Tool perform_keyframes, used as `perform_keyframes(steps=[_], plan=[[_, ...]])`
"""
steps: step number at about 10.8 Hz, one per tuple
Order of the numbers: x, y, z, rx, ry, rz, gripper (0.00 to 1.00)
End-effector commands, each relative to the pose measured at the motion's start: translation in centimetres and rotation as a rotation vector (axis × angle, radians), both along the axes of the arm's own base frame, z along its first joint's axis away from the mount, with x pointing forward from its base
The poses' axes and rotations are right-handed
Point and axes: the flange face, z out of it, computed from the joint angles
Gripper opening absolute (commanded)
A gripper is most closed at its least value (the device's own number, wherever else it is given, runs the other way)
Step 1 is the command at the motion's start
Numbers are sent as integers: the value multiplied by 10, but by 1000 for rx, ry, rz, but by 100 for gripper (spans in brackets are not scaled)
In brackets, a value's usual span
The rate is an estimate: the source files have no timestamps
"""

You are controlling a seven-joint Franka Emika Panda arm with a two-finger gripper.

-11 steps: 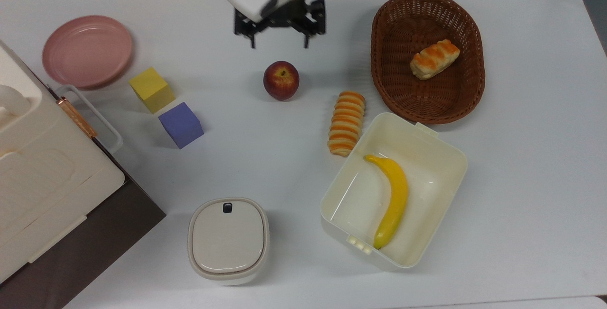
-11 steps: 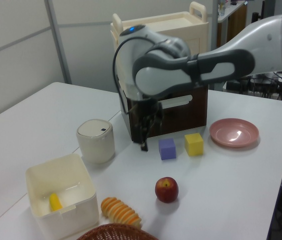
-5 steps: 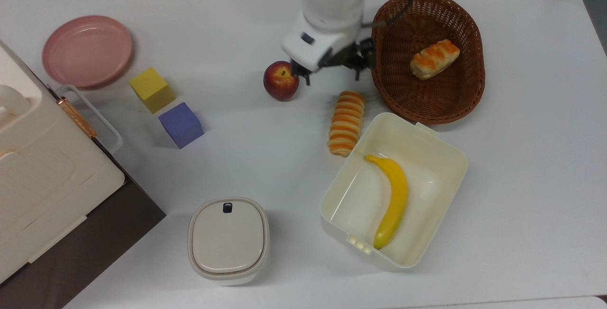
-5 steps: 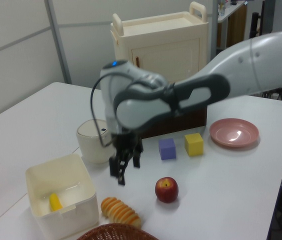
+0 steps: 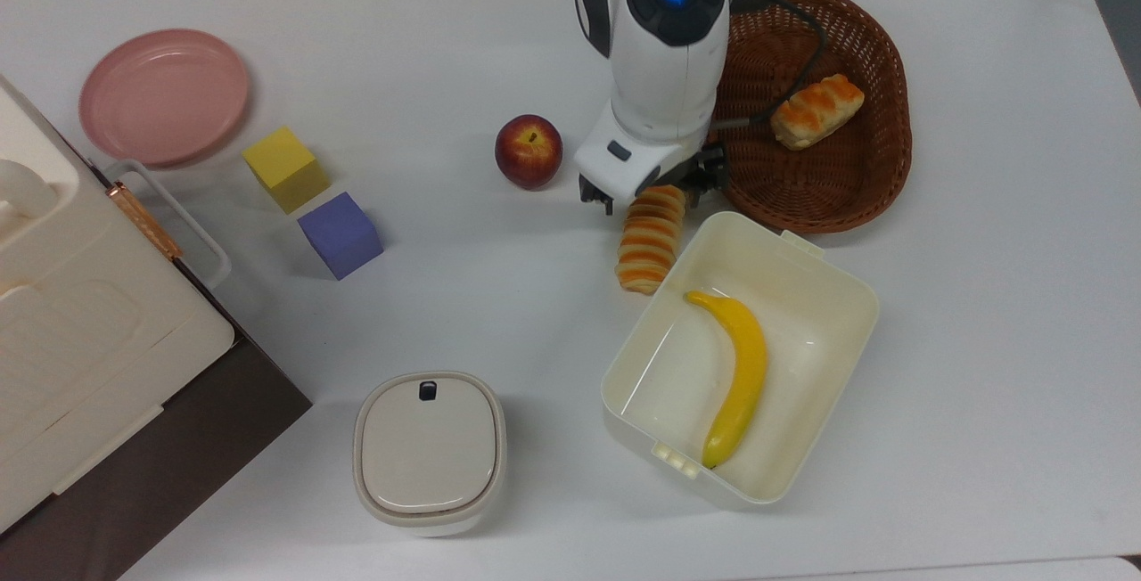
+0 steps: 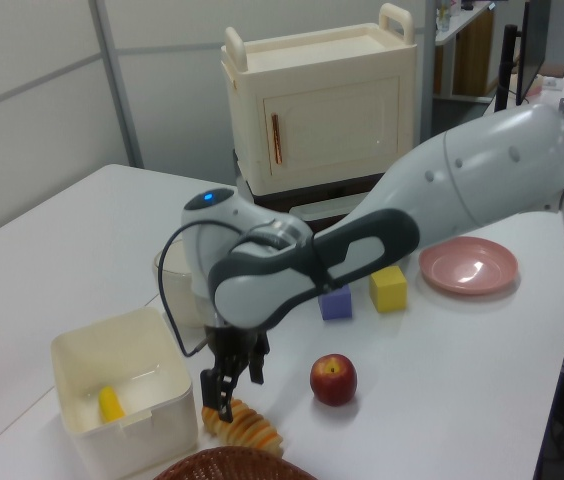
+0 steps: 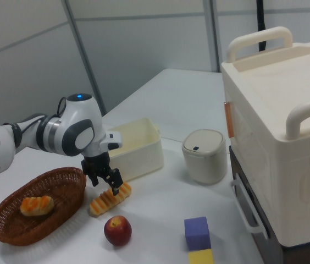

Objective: Put the bread in the basket
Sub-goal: 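Lower the gripper and close it on the striped bread loaf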

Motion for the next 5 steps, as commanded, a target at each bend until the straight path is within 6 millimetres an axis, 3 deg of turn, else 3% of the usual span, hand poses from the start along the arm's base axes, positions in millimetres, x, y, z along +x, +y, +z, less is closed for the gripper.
perform_keyframes(steps=[1,3,5], plan=[[1,23,-30,-3,-25,-23,100],[2,23,-38,-17,-30,-20,100],[3,17,-39,-67,-41,10,67]])
